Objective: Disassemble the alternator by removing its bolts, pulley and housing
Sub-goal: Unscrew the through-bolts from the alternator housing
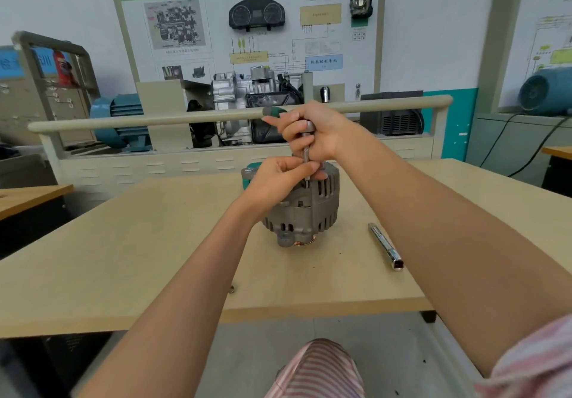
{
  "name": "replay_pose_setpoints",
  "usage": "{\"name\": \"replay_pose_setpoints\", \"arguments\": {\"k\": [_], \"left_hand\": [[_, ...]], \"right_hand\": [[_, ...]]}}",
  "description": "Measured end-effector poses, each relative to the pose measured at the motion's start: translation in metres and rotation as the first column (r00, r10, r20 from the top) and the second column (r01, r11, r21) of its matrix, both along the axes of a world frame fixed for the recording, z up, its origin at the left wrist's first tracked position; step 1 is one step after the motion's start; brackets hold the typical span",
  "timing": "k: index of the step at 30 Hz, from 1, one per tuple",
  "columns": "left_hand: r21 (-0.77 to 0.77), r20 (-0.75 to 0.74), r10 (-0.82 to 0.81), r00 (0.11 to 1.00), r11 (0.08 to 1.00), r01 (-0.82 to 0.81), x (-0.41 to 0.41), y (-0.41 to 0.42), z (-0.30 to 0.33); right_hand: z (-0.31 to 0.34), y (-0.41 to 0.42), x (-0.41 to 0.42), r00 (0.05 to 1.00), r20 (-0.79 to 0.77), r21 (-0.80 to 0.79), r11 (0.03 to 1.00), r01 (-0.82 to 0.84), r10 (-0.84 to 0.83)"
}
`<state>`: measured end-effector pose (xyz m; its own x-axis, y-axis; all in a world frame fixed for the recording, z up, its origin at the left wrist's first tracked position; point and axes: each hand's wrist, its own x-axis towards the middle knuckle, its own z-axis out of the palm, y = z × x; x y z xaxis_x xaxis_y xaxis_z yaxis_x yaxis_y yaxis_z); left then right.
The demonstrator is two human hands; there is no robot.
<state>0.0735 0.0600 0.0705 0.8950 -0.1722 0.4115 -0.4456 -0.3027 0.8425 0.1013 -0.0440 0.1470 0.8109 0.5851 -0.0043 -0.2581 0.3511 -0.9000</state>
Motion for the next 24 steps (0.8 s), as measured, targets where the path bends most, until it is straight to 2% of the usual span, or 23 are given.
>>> {"name": "replay_pose_setpoints", "arguments": {"k": [3,6,8,10,11,12,13,15,18,21,24], "left_hand": [[0.010,0.022,0.001,1.000,1.000,-0.001,0.001,0.001,-0.003],[0.002,0.043,-0.011,0.999,1.000,0.011,0.002,0.002,-0.003],[0.013,0.065,0.003,0.998,1.000,-0.004,0.003,0.001,-0.003],[0.014,0.082,0.040,0.996,0.999,-0.041,0.005,0.000,-0.004],[0.007,0.084,0.054,0.995,0.998,-0.055,0.006,0.000,-0.004],[0.004,0.086,0.061,0.994,0.998,-0.062,0.006,-0.001,-0.005],[0.007,0.089,0.059,0.994,0.998,-0.060,0.005,-0.001,-0.005],[0.013,0.090,0.040,0.995,0.999,-0.041,0.003,-0.002,-0.003],[0.007,0.038,0.007,0.999,1.000,-0.008,0.001,-0.002,-0.001],[-0.002,0.010,0.005,1.000,1.000,-0.005,0.002,0.000,0.000],[-0.010,0.017,0.008,1.000,1.000,-0.008,0.002,0.001,-0.001]], "right_hand": [[-0.002,-0.003,-0.003,1.000,-0.011,0.054,0.998,-0.007,0.008],[-0.003,0.002,-0.005,0.984,-0.004,0.091,0.980,0.179,-0.179],[-0.005,0.012,-0.007,0.883,0.020,0.109,0.879,0.465,-0.470],[-0.010,0.022,-0.006,0.695,0.013,0.176,0.686,0.706,-0.718],[-0.012,0.025,-0.005,0.631,-0.018,0.216,0.613,0.760,-0.775],[-0.012,0.025,-0.004,0.613,-0.051,0.235,0.587,0.775,-0.789],[-0.011,0.023,-0.003,0.634,-0.069,0.236,0.605,0.760,-0.770],[-0.007,0.016,-0.002,0.761,-0.069,0.186,0.741,0.645,-0.645],[-0.002,0.007,0.000,0.938,0.008,0.050,0.937,0.345,-0.346],[0.000,0.008,0.002,0.981,0.055,-0.058,0.981,0.187,-0.184],[0.002,0.009,-0.002,0.979,0.041,-0.054,0.978,0.201,-0.199]]}}
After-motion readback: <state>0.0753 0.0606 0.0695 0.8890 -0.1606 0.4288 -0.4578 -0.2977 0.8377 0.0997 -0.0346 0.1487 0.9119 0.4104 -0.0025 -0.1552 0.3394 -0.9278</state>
